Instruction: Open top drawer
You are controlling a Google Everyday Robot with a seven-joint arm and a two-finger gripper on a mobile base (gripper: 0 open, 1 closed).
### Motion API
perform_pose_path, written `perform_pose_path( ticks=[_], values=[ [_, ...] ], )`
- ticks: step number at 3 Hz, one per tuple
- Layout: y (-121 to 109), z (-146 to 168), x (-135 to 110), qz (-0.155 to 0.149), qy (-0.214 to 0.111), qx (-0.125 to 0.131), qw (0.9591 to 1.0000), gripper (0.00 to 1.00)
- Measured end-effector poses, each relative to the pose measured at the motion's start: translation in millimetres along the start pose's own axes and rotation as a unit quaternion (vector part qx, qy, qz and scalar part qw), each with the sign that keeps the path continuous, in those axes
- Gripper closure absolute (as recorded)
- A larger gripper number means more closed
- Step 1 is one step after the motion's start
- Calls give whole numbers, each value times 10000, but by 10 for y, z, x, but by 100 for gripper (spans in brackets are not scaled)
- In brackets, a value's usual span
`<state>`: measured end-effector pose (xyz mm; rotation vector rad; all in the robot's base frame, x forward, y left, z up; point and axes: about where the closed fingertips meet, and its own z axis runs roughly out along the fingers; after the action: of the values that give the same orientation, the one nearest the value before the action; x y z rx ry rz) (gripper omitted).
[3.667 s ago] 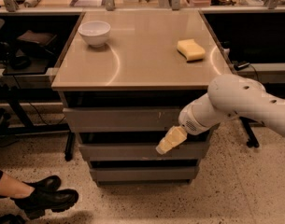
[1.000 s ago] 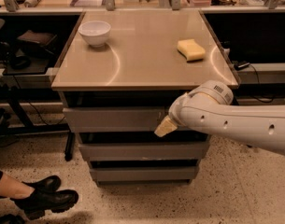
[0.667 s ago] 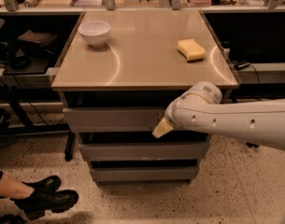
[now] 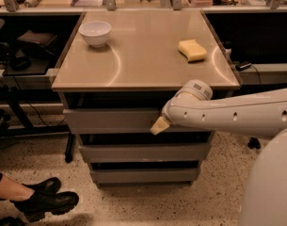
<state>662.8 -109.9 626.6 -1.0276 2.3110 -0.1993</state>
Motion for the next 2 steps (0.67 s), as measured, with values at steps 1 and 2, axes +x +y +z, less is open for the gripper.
perform_pose_path(
  ticks=[1,2],
  values=[
    [0,0,0,0,0,0,10000,19],
    [0,0,0,0,0,0,10000,42]
  ],
)
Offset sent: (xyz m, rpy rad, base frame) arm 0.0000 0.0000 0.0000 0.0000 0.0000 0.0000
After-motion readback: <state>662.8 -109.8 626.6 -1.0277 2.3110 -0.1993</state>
